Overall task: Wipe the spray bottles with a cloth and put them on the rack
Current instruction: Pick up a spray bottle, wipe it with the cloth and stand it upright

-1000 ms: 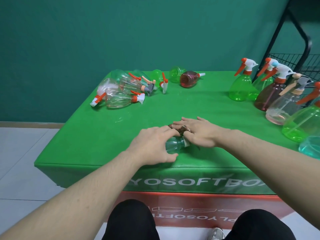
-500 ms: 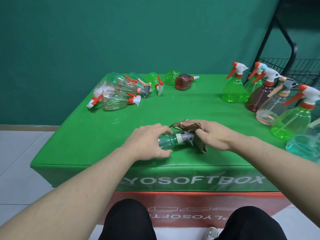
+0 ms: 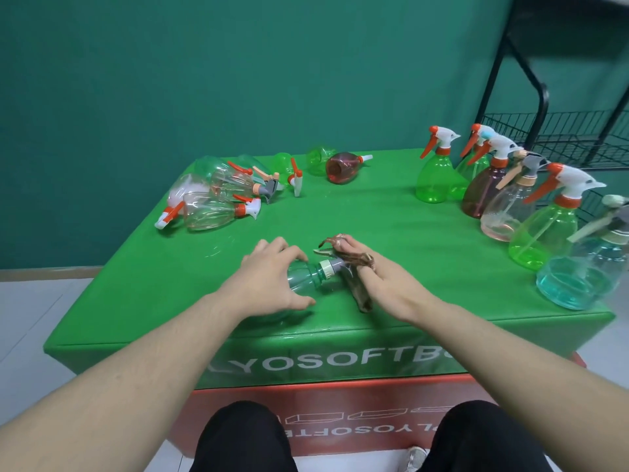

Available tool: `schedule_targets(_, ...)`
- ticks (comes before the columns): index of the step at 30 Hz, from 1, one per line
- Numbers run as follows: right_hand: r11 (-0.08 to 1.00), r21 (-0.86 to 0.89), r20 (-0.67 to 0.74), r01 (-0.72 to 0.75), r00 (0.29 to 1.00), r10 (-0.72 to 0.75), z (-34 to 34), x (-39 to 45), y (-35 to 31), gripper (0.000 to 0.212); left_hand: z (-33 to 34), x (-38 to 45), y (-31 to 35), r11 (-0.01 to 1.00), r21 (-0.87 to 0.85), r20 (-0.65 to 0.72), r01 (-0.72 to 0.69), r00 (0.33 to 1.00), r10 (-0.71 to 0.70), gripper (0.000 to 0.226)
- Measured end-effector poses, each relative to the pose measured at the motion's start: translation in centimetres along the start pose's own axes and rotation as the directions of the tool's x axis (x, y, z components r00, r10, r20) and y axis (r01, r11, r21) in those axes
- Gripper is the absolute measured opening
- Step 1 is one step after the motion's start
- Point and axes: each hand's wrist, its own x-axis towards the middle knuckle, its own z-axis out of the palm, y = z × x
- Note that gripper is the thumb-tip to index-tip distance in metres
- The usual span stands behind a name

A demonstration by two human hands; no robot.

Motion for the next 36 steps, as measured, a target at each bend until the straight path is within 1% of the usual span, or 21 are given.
schedule_targets(2,0.999,0.039,-0.044,0.005,0.999,-0.003,0.1,-0.1,0.0,0.047,-0.1,0.1,0.2,1.0,0.001,-0.003,0.021,1.0,-0.021,0.082)
schedule_targets(4,0.988,0.152,-0.065,-0.023,0.997,0.034,-0.1,-0.4,-0.3,0.045,-0.3,0.2,0.4,0.999,0.019,-0.007,0.051,0.999,-0.051,0.079)
schedule_targets(7,0.904,0.393,-0.101,-0.169,0.969,0.225,0.1,0.1,-0.4,0.034,-0.5,0.2,0.9,0.996,0.082,-0.012,0.045,0.999,-0.044,0.077)
schedule_targets(9,0.775,0.586,-0.106,-0.236,0.926,0.362,0.4,0.8,0.0,0.041,-0.6,0.2,1.2,0.995,0.093,0.0,0.035,0.999,-0.035,0.075)
schedule_targets(10,0.682,0.694,-0.099,-0.232,0.907,0.41,0.5,0.9,0.2,0.044,-0.6,0.2,1.3,0.995,0.097,0.003,0.033,0.999,-0.033,0.073)
schedule_targets(12,0.47,0.862,-0.068,-0.187,0.878,0.474,0.4,0.8,0.0,0.041,-0.4,0.2,1.3,0.995,0.094,-0.012,0.04,0.999,-0.039,0.067)
schedule_targets(13,0.377,0.91,-0.047,-0.17,0.863,0.502,0.2,0.9,-0.1,0.042,-0.2,0.2,1.2,0.997,0.062,-0.039,0.053,0.998,-0.051,0.064)
schedule_targets(14,0.291,0.945,-0.028,-0.147,0.854,0.52,0.0,1.0,-0.2,0.042,0.0,0.3,1.0,0.998,-0.014,-0.075,0.068,0.995,-0.069,0.061)
schedule_targets(16,0.162,0.979,0.024,-0.122,0.863,0.505,0.0,1.4,-0.1,0.049,0.4,0.3,0.9,0.962,-0.266,-0.132,0.067,0.986,-0.105,0.054)
schedule_targets(18,0.126,0.983,0.055,-0.132,0.872,0.486,0.1,1.7,-0.5,0.053,0.7,0.3,1.5,0.88,-0.473,-0.138,0.04,0.983,-0.119,0.046)
schedule_targets(20,0.111,0.985,0.062,-0.129,0.882,0.466,0.2,2.2,-0.9,0.053,1.3,0.6,2.3,0.807,-0.59,-0.122,0.021,0.986,-0.115,0.041)
schedule_targets(21,0.11,0.986,0.058,-0.121,0.886,0.46,0.2,2.4,-1.2,0.054,1.5,0.6,2.7,0.768,-0.64,-0.101,0.019,0.989,-0.109,0.039)
schedule_targets(23,0.124,0.987,0.033,-0.098,0.894,0.446,0.0,2.6,-1.8,0.055,2.0,0.7,3.6,0.639,-0.768,-0.037,0.048,0.992,-0.119,0.037)
schedule_targets(25,0.176,0.98,0.013,-0.095,0.908,0.419,-0.2,2.8,-2.2,0.054,2.4,1.0,4.1,0.507,-0.855,0.03,0.108,0.987,-0.161,0.038)
schedule_targets(26,0.227,0.969,-0.004,-0.095,0.915,0.402,-0.1,2.9,-2.3,0.053,2.6,1.1,4.2,0.474,-0.872,0.043,0.121,0.984,-0.172,0.042)
schedule_targets(29,0.442,0.892,-0.103,-0.096,0.909,0.404,0.5,3.9,-2.0,0.046,3.2,1.7,4.4,0.339,-0.932,0.071,0.131,0.98,-0.183,0.048)
schedule_targets(32,0.716,0.686,-0.208,-0.13,0.908,0.365,0.6,4.2,-1.2,0.047,3.4,2.1,4.9,0.303,-0.943,0.086,0.141,0.979,-0.186,0.058)
schedule_targets(33,0.786,0.603,-0.234,-0.139,0.91,0.341,0.5,4.1,-1.0,0.049,3.5,2.1,4.9,0.3,-0.944,0.087,0.14,0.98,-0.181,0.064)
schedule_targets(34,0.814,0.561,-0.226,-0.151,0.918,0.326,0.5,4.2,-0.6,0.05,3.6,2.1,5.0,0.297,-0.944,0.09,0.142,0.979,-0.182,0.067)
schedule_targets(35,0.809,0.564,-0.193,-0.164,0.927,0.322,0.4,4.2,-0.5,0.05,3.8,2.1,5.0,0.299,-0.943,0.092,0.146,0.978,-0.185,0.068)
schedule_targets(36,0.775,0.604,-0.147,-0.188,0.929,0.34,0.3,4.2,-0.4,0.048,3.8,2.0,5.1,0.302,-0.942,0.092,0.146,0.978,-0.186,0.069)
